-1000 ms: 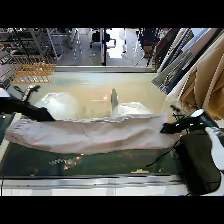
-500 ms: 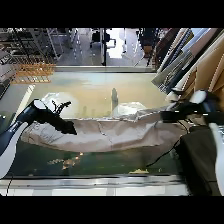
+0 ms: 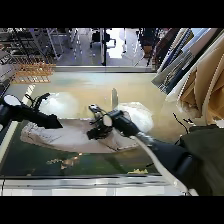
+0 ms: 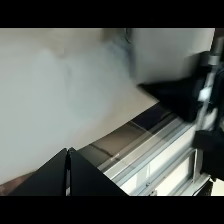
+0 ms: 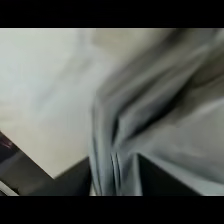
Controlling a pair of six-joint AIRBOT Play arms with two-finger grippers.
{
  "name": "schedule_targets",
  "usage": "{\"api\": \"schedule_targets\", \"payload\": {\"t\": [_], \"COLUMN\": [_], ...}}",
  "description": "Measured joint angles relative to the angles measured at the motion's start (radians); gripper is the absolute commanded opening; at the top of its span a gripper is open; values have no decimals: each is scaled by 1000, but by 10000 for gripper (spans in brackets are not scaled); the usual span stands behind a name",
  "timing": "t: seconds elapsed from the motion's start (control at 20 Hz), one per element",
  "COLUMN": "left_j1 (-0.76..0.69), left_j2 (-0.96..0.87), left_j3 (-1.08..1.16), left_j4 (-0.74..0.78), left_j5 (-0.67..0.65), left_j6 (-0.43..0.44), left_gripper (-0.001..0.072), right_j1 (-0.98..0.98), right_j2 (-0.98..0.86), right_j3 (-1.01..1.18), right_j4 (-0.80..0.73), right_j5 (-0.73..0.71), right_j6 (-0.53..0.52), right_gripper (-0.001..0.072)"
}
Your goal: Fold the clothes and pants, and hang the long-sleeved shirts on hangers.
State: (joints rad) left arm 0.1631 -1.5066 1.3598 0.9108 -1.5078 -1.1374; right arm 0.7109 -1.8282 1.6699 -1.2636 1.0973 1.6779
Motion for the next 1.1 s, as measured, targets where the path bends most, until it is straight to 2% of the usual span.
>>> {"api": "schedule_targets", "payload": {"t": [0.1, 0.25, 0.3, 0.35, 0.45, 0.5, 0.55, 0.6, 0.7, 0.85, 1.0, 1.1], "left_j1": [5, 10, 11, 11, 12, 12, 12, 12, 10, 6, 0, -5], "left_j2": [11, 17, 18, 19, 20, 20, 20, 20, 20, 20, 20, 20], "left_j3": [-1, -2, -2, -2, -2, -2, -2, -2, -2, -2, -2, -2], "left_j4": [0, 2, 2, 3, 3, 4, 4, 4, 4, 4, 4, 4], "left_j5": [-7, -12, -14, -14, -14, -14, -14, -14, -14, -14, -14, -15], "left_j6": [-4, -8, -8, -8, -8, -8, -8, -8, -8, -8, -8, -8], "left_gripper": [11, 11, 11, 11, 11, 11, 11, 11, 12, 11, 11, 11], "right_j1": [3, -81, -129, -191, -333, -406, -481, -549, -647, -707, -711, -696], "right_j2": [-35, 24, 59, 98, 173, 202, 225, 241, 256, 241, 166, 103], "right_j3": [93, 177, 186, 186, 154, 122, 77, 20, -114, -307, -399, -406], "right_j4": [-4, -59, -71, -80, -68, -39, 8, 58, 140, 257, 392, 458], "right_j5": [59, 175, 207, 242, 302, 329, 354, 372, 367, 276, 186, 143], "right_j6": [1, -30, -41, -53, -89, -114, -146, -181, -261, -407, -558, -622], "right_gripper": [401, 405, 440, 513, 606, 653, 658, 702, 699, 699, 699, 683]}}
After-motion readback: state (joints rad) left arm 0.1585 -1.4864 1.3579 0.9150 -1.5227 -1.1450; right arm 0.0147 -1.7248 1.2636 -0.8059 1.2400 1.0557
